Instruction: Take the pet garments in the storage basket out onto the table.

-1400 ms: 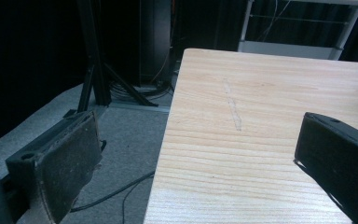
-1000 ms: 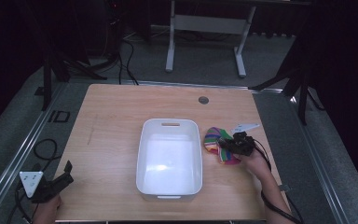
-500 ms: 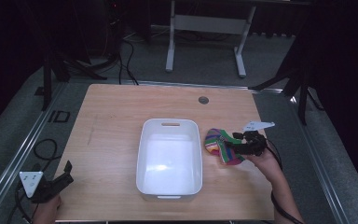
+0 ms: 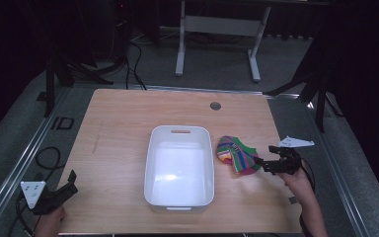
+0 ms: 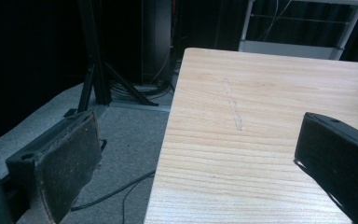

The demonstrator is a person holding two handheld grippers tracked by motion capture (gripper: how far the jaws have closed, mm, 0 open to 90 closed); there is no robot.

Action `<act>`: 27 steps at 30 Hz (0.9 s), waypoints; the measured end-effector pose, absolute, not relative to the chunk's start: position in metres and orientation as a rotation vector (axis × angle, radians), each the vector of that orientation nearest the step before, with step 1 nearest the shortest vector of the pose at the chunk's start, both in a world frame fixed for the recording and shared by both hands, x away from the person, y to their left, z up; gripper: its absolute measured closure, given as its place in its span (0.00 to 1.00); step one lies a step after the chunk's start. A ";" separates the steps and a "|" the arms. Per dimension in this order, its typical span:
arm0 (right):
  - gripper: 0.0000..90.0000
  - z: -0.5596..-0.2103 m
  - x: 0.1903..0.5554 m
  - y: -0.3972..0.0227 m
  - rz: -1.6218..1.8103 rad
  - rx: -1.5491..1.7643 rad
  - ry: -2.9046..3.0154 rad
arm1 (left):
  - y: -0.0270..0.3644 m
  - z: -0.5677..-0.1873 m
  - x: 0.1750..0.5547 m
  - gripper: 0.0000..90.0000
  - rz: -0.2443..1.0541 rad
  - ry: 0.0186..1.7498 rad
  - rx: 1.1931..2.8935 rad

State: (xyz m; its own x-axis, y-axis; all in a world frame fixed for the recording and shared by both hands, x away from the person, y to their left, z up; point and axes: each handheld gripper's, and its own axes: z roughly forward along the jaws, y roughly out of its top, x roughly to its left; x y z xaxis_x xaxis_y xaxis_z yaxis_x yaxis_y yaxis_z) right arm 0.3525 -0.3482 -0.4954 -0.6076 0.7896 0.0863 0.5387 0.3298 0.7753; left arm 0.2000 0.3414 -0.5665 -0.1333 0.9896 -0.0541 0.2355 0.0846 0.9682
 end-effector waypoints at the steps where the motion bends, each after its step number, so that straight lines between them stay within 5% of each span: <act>1: 0.14 -0.500 0.350 -0.356 1.202 1.229 2.269 | 0.341 -0.566 0.200 0.01 1.125 1.515 1.270; 27: 0.15 -0.554 0.270 -0.403 1.159 1.454 1.670 | 0.340 -0.567 0.199 0.01 1.134 1.502 1.269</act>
